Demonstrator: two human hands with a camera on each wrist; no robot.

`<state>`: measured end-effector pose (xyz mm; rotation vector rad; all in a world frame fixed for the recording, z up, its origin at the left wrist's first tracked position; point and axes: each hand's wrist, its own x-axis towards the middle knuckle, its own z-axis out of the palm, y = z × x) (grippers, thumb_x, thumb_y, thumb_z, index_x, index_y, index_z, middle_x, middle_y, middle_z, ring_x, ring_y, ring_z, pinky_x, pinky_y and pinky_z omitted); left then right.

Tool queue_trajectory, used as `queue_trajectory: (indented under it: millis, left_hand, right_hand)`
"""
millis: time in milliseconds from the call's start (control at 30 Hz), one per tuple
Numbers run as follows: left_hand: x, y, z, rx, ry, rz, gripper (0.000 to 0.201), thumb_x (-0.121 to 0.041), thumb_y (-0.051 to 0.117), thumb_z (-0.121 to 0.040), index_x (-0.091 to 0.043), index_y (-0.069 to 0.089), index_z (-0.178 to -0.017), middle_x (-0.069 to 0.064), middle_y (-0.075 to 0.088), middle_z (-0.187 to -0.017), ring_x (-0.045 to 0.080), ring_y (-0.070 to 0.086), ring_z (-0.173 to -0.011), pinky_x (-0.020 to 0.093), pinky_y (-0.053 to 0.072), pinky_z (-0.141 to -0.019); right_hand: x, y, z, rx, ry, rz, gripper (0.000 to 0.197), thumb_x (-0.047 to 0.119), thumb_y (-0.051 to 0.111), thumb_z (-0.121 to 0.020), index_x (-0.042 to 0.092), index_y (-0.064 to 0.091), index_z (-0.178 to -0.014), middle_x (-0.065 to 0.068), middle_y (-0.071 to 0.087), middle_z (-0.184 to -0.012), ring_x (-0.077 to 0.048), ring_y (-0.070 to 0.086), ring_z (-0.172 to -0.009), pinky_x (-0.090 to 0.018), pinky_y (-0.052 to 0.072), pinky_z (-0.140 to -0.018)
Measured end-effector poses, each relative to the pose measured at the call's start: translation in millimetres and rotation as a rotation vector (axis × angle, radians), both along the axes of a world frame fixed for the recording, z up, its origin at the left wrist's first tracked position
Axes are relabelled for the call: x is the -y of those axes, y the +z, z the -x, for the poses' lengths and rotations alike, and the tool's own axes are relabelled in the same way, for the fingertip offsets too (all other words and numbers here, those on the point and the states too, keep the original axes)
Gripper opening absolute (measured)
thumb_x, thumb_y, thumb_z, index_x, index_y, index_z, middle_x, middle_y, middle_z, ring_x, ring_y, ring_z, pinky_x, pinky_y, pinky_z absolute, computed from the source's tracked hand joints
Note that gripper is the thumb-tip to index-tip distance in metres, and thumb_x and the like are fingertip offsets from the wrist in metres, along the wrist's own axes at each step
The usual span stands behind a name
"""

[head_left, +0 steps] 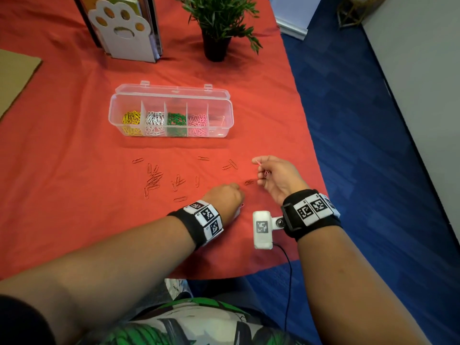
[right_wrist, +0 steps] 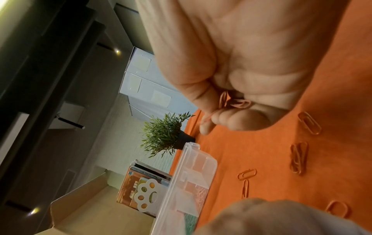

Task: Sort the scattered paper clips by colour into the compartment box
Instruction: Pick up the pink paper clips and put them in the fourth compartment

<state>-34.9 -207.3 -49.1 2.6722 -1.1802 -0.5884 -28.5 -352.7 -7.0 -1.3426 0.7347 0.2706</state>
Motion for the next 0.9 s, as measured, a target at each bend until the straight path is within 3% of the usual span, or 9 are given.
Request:
queue_trajectory:
  millis: [167,333,433,500,600,667,767,833,900]
  left_hand:
    - [-10.0,2.3,2.5,0.011,-0.028,0.008,0.027,-0.029,0.049,-0.09,-0.01,0.057,-0.106,0.01,0.058,-0.11,0.03,0.06,-0.096,0.038,0.049,-0.076]
    - [-14.0,1.2,3.2,-0.027,-0.064,-0.04,0.022,-0.018,0.046,-0.089,-0.004,0.057,-0.102,0.012,0.058,-0.109,0.03,0.059,-0.094,0.036,0.048,-0.075]
    - [-22.2,-0.8,2.1,-0.132,0.009,-0.015,0.022,-0.021,0.048,-0.087,-0.006,0.059,-0.098,0.012,0.059,-0.107,0.03,0.059,-0.097,0.036,0.049,-0.083]
    - [-31.2,3.5,-3.6,-0.257,0.229,0.123,0.018,-0.026,0.05,-0.086,-0.01,0.06,-0.087,0.012,0.063,-0.095,0.028,0.059,-0.09,0.034,0.048,-0.081]
    - [-48.1,17.9,-30.6,-0.428,0.627,0.3,0.019,-0.026,0.049,-0.09,-0.012,0.056,-0.078,0.011,0.061,-0.081,0.023,0.053,-0.076,0.028,0.039,-0.07]
    - [-60.5,30.7,-56.9,-0.367,0.757,0.375,0.017,-0.021,0.051,-0.088,-0.013,0.054,-0.075,0.015,0.063,-0.083,0.022,0.052,-0.078,0.027,0.037,-0.07]
    - [-71.4,51.0,-93.3,-0.196,0.803,0.369,0.02,-0.017,0.053,-0.084,-0.015,0.05,-0.065,0.01,0.059,-0.074,0.024,0.052,-0.071,0.028,0.039,-0.067]
    - [-71.2,61.3,-115.2,-0.133,0.827,0.324,0.023,-0.016,0.051,-0.083,-0.014,0.048,-0.06,0.004,0.051,-0.061,0.019,0.048,-0.059,0.026,0.036,-0.06]
    - [-67.1,68.4,-134.0,-0.081,0.829,0.276,0.026,-0.015,0.05,-0.083,-0.01,0.049,-0.058,0.005,0.043,-0.053,0.022,0.044,-0.054,0.026,0.034,-0.054]
  right_hand:
    - [0.5,4.9,-1.4,0.013,-0.095,-0.184,0.026,0.002,0.033,-0.09,0.008,0.055,-0.079,-0.003,0.045,-0.065,-0.012,0.043,-0.055,-0.019,0.042,-0.042]
    - [-3.8,14.7,-6.3,0.016,-0.056,-0.188,0.019,0.01,0.041,-0.091,0.008,0.056,-0.079,-0.003,0.048,-0.068,-0.013,0.045,-0.057,-0.019,0.043,-0.042]
    - [-8.8,19.0,-13.3,0.03,0.053,-0.005,0.017,0.007,0.043,-0.091,0.011,0.055,-0.08,-0.002,0.049,-0.069,-0.011,0.044,-0.057,-0.018,0.04,-0.044]
    - [-13.9,21.4,-19.0,0.035,0.126,0.132,0.02,0.002,0.041,-0.093,0.012,0.053,-0.079,-0.002,0.045,-0.07,-0.011,0.043,-0.057,-0.017,0.04,-0.043]
    - [-23.5,23.3,-27.8,0.043,0.163,0.117,0.022,0.0,0.039,-0.095,0.011,0.052,-0.081,-0.003,0.044,-0.071,-0.01,0.043,-0.059,-0.019,0.04,-0.048]
    - [-29.8,21.4,-34.0,0.054,0.173,0.163,0.024,-0.001,0.04,-0.094,0.013,0.054,-0.08,-0.001,0.044,-0.069,-0.01,0.04,-0.058,-0.02,0.036,-0.049]
    - [-33.8,17.0,-43.8,0.09,0.221,0.41,0.025,0.003,0.046,-0.09,0.02,0.059,-0.076,0.005,0.052,-0.07,-0.007,0.043,-0.061,-0.022,0.036,-0.055]
    - [-31.1,14.1,-48.2,0.099,0.298,0.586,0.018,0.007,0.05,-0.088,0.018,0.062,-0.079,0.004,0.061,-0.082,-0.01,0.054,-0.075,-0.026,0.045,-0.072]
    - [-27.3,9.3,-47.9,0.008,0.497,0.831,0.014,0.015,0.052,-0.088,0.012,0.065,-0.085,-0.006,0.066,-0.091,-0.021,0.061,-0.09,-0.031,0.048,-0.085]
